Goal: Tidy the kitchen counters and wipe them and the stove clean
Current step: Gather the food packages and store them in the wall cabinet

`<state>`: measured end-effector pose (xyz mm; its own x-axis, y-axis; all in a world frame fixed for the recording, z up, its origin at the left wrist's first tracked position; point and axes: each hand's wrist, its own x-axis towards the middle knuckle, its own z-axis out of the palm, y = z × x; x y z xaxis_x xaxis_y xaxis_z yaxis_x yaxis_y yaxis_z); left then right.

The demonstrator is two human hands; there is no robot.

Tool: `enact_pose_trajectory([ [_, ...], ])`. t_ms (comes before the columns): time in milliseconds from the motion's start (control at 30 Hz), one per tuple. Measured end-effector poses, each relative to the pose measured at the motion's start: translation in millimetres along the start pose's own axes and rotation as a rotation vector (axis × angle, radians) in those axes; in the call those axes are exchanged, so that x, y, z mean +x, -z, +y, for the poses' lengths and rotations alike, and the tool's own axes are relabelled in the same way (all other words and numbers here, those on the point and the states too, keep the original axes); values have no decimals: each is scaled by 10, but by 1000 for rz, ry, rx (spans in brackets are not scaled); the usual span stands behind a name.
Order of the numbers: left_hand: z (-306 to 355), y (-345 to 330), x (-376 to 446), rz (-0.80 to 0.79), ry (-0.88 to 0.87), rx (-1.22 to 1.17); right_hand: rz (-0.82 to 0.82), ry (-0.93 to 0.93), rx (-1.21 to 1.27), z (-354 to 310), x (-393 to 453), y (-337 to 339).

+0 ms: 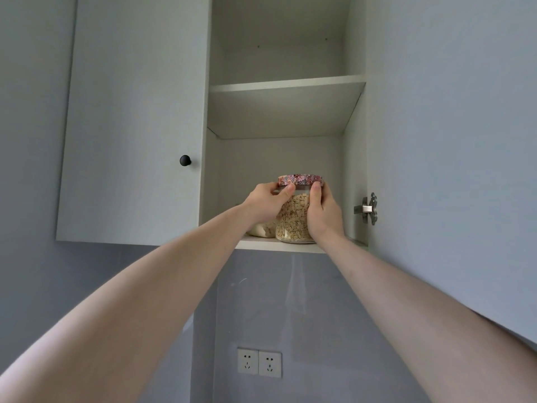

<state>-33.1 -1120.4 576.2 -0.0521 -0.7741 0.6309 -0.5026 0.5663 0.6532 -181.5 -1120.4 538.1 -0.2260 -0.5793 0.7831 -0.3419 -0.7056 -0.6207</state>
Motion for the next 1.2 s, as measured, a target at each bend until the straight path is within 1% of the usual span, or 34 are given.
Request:
enact_pose_trajectory([
  [133,-58,-64,101,13,-5,47,7,-15,-34,73,76,-29],
  [367,-142,-168,188,29,31,103,-53,-34,-158,251,232,-107],
  [433,-176,-201,205,46,38,173,-87,-50,-198,346,250,-137],
  [533,-225,-224,227,86,-24,303,-148,-75,-274,474,271,-191],
  [600,-254,-214,265,100,-35,283,-175,-91,-325,518,313,-229],
  [700,-281,-199,328,84,4,203,-198,-95,-373,560,347,-263],
  [900,-318,-240,393,94,53,264,-283,-81,-451,581,351,-262],
  [1000,-316,-207,436,82,57,378,-314,-83,-476,624,367,-258],
  [1200,-265,-120,477,67,73,597,-318,-82,-464,643,379,-256],
])
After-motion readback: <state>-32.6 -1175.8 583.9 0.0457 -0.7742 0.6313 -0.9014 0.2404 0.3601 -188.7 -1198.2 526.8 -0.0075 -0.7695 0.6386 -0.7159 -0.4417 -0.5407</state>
